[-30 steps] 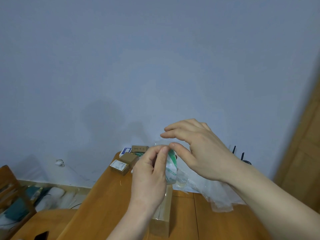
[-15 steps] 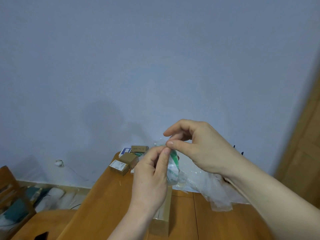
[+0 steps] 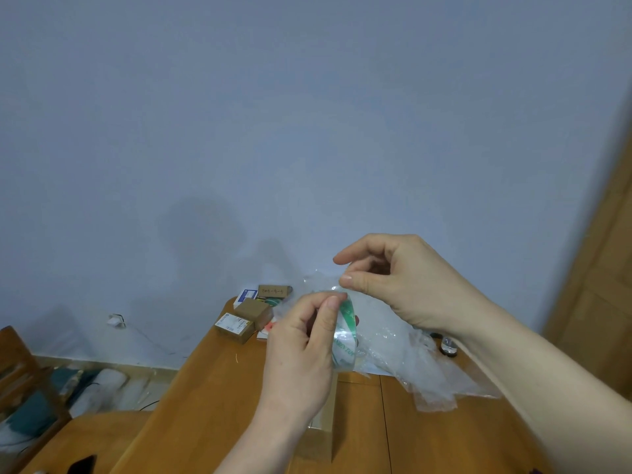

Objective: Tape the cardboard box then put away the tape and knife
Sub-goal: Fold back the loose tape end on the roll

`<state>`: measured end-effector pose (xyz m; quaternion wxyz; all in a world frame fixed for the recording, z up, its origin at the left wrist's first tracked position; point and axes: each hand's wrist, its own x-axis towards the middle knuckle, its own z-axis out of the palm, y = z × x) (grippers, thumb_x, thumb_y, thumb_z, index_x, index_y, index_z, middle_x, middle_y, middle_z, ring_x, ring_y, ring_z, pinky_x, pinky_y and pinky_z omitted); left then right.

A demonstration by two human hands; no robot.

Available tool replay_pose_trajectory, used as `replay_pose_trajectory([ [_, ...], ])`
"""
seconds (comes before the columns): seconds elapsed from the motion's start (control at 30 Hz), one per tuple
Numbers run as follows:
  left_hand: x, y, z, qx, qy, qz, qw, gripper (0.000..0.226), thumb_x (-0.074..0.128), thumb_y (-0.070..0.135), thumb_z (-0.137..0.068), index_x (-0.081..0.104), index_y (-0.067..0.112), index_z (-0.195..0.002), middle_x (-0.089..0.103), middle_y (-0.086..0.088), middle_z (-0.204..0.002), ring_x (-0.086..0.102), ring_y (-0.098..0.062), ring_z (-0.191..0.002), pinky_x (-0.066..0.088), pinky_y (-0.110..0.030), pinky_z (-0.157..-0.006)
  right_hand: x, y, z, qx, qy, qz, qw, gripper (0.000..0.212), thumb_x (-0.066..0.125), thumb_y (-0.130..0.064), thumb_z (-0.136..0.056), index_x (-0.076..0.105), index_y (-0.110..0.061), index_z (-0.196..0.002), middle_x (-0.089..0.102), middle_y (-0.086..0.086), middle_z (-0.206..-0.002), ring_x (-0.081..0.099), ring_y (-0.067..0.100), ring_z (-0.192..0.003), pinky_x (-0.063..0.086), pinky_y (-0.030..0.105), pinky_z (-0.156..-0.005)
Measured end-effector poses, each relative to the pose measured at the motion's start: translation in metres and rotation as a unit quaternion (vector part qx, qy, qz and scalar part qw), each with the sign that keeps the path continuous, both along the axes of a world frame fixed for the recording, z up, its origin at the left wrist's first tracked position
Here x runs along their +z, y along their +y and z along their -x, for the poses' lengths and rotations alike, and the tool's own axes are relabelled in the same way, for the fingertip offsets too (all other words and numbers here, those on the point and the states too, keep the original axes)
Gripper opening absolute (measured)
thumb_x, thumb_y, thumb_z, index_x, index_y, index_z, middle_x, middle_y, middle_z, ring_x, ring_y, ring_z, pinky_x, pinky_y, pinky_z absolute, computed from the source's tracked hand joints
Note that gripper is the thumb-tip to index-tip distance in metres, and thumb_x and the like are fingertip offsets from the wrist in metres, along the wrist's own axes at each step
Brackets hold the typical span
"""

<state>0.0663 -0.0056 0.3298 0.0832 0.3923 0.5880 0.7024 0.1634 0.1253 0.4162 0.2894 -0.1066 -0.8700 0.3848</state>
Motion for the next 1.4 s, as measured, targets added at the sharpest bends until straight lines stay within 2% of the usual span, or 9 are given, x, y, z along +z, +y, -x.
replay_pose_trajectory([
  [0.37,-0.007,0.004,-0.009,-0.034,-0.025,-0.016,0.999,0.03,0.058,0.048,-0.091,0.078,0.032,-0.106,0.081,0.003,-0.099,0.077,-0.023,-0.097,0.06,-0.057,-0.089,-0.004,0.004,-0.012,-0.019,0.019,0.017,1.0,0.013,0.082,-0.025,-0.084,0.073,-0.031,-0.091,0.079,-0.009,-0.081,0.074,0.003,-0.081,0.051,0.021,-0.077],
  [0.47,-0.011,0.006,-0.013,-0.047,-0.017,-0.025,0.998,0.031,0.057,0.048,-0.09,0.071,0.043,-0.118,0.08,-0.008,-0.09,0.077,-0.024,-0.086,0.064,-0.037,-0.085,-0.007,0.006,-0.016,-0.025,0.031,0.025,0.999,0.012,0.083,-0.027,-0.083,0.075,-0.031,-0.09,0.077,-0.006,-0.082,0.073,0.011,-0.077,0.056,0.02,-0.072],
  [0.57,-0.018,0.01,-0.014,-0.075,-0.034,-0.019,0.996,0.05,0.06,0.041,-0.098,0.043,0.052,-0.144,0.069,-0.034,-0.076,0.07,-0.046,-0.084,0.052,-0.002,-0.067,-0.013,0.009,-0.023,-0.036,0.056,0.062,0.996,0.009,0.082,-0.026,-0.085,0.076,-0.029,-0.091,0.076,0.004,-0.087,0.071,0.03,-0.087,0.059,0.036,-0.082],
  [0.8,-0.036,0.025,-0.018,-0.073,-0.017,-0.018,0.997,0.061,0.057,0.039,-0.1,0.026,0.051,-0.151,0.06,-0.041,-0.079,0.064,-0.052,-0.087,0.043,0.004,-0.076,-0.07,0.005,-0.066,-0.168,0.117,0.205,0.957,0.014,0.07,-0.043,-0.089,0.074,-0.031,-0.095,0.079,-0.008,-0.092,0.075,0.005,-0.081,0.056,0.025,-0.074],
  [0.87,-0.041,0.031,-0.023,-0.077,-0.014,-0.014,0.997,0.063,0.057,0.035,-0.102,0.024,0.046,-0.155,0.06,-0.033,-0.07,0.063,-0.046,-0.076,0.044,0.004,-0.074,-0.093,-0.005,-0.075,-0.175,0.089,0.225,0.954,0.03,0.067,-0.058,-0.082,0.074,-0.034,-0.097,0.079,-0.012,-0.093,0.073,0.001,-0.084,0.053,0.024,-0.076],
  [0.97,-0.051,0.043,-0.036,-0.094,-0.002,0.002,0.996,0.065,0.055,0.034,-0.103,0.021,0.047,-0.156,0.049,0.001,-0.053,0.052,-0.011,-0.054,0.05,-0.007,-0.073,-0.12,-0.018,-0.08,-0.16,0.056,0.255,0.952,0.043,0.064,-0.067,-0.073,0.076,-0.034,-0.099,0.078,-0.018,-0.096,0.072,-0.002,-0.092,0.054,0.024,-0.082],
  [1.07,-0.061,0.059,-0.053,-0.138,-0.011,0.015,0.99,0.068,0.054,0.034,-0.101,0.017,0.048,-0.157,0.062,0.003,-0.063,0.067,-0.007,-0.07,0.053,-0.021,-0.075,-0.136,-0.015,-0.084,-0.162,0.08,0.272,0.945,0.028,0.066,-0.045,-0.09,0.076,-0.025,-0.105,0.079,-0.013,-0.102,0.072,0.001,-0.101,0.056,0.03,-0.094],
  [1.17,-0.075,0.078,-0.07,-0.17,-0.025,0.035,0.984,0.068,0.052,0.022,-0.106,0.013,0.046,-0.156,0.079,0.015,-0.087,0.075,0.001,-0.092,0.053,-0.01,-0.082,-0.152,-0.004,-0.091,-0.204,0.125,0.291,0.926,0.023,0.066,-0.037,-0.095,0.076,-0.022,-0.109,0.08,-0.006,-0.106,0.072,0.009,-0.104,0.055,0.037,-0.098],
  [1.4,-0.13,0.122,-0.118,-0.198,-0.049,0.13,0.97,0.071,0.05,0.027,-0.105,0.009,0.047,-0.159,0.072,0.031,-0.123,0.064,0.011,-0.116,0.049,-0.018,-0.094,-0.204,0.029,-0.125,-0.318,0.149,0.326,0.878,0.014,0.063,-0.032,-0.098,0.076,-0.033,-0.103,0.079,-0.012,-0.1,0.073,0.004,-0.097,0.055,0.03,-0.086],
])
